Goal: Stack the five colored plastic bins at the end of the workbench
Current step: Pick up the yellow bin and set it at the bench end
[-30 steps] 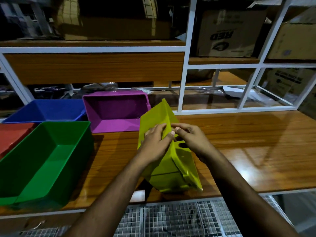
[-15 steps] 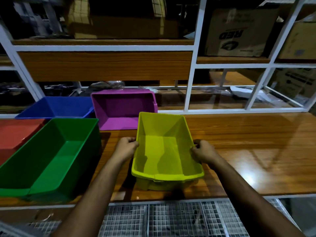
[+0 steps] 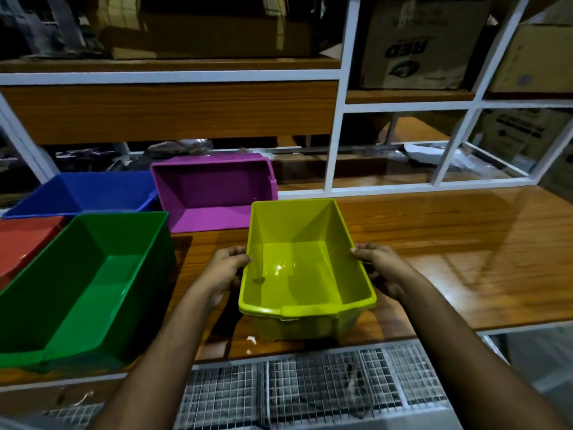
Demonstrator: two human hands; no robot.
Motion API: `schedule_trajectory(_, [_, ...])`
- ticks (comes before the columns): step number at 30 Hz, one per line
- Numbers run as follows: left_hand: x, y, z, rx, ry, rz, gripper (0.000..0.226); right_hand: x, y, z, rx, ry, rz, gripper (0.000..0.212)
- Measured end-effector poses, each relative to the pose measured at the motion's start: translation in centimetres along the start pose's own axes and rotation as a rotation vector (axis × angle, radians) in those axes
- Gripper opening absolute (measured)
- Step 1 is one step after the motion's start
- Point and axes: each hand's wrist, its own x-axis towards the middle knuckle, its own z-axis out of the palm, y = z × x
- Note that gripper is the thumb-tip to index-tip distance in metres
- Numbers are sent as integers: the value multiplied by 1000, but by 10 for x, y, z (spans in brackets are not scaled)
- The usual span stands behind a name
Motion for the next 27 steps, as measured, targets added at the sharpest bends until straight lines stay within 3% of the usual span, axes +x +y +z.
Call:
schedule_trajectory(5, [10,14,33,62,-178,-5,31,-30,10,-41,171,63,19,16])
schedule_trajectory(13, [8,28,148,90,-562,-6,39,-121,52,-142,362,357,-52,19])
schedule_trajectory(17, [-12,30,235,154,-759,-5,37,-178,78,-207,424,501,-115,12])
schedule_trajectory(20, [-27,24,309,230,-852,20,40,-220,101,-257,453,630,-132,23])
schedule_trajectory(27, [-94,-4,497,273,-1016,10,41,-331,135,-386,497,875,-179,15])
